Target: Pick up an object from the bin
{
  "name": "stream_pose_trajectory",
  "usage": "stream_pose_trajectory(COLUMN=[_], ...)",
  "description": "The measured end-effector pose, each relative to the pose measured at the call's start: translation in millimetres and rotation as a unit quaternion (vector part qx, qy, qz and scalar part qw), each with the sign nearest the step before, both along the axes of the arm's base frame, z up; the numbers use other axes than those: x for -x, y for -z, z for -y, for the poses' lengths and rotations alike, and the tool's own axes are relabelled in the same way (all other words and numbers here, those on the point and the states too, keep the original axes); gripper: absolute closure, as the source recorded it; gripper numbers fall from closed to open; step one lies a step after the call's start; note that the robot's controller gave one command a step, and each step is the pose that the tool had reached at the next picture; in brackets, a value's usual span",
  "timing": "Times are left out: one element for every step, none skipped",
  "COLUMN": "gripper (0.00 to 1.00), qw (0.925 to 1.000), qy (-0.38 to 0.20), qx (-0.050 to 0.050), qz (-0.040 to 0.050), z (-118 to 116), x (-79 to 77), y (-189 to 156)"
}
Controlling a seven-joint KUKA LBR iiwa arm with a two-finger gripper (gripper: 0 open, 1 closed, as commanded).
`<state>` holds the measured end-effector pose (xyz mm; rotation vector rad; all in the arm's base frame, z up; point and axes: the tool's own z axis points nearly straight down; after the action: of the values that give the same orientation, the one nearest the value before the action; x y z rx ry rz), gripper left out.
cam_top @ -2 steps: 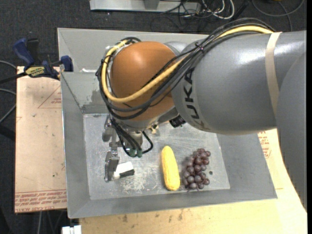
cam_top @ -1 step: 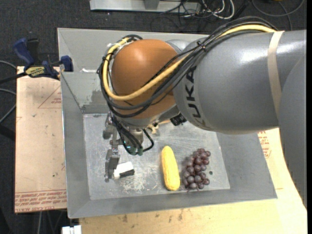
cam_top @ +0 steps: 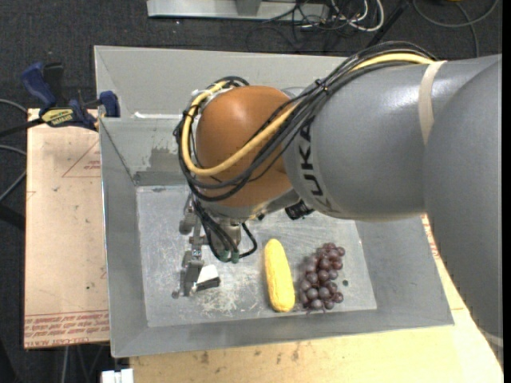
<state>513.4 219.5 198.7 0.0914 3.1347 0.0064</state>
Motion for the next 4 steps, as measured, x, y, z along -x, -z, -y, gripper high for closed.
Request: stream_pose_trajectory(gripper=[0.0, 0.0, 1.0, 1.0], qw=[0.9999, 0.9993, 0.9934, 0.9934], qy=[0.016, -0.037, 0.115, 0.115], qx=[0.001, 0.002, 0.0, 0.0], qz=[-0.001, -0.0041, 0.0019, 0.0019], z=[20.0, 57.0, 66.4, 66.4], x=[-1.2, -7.0, 18.7, 18.7], y=[59.1, 97.7, 122.8, 122.8])
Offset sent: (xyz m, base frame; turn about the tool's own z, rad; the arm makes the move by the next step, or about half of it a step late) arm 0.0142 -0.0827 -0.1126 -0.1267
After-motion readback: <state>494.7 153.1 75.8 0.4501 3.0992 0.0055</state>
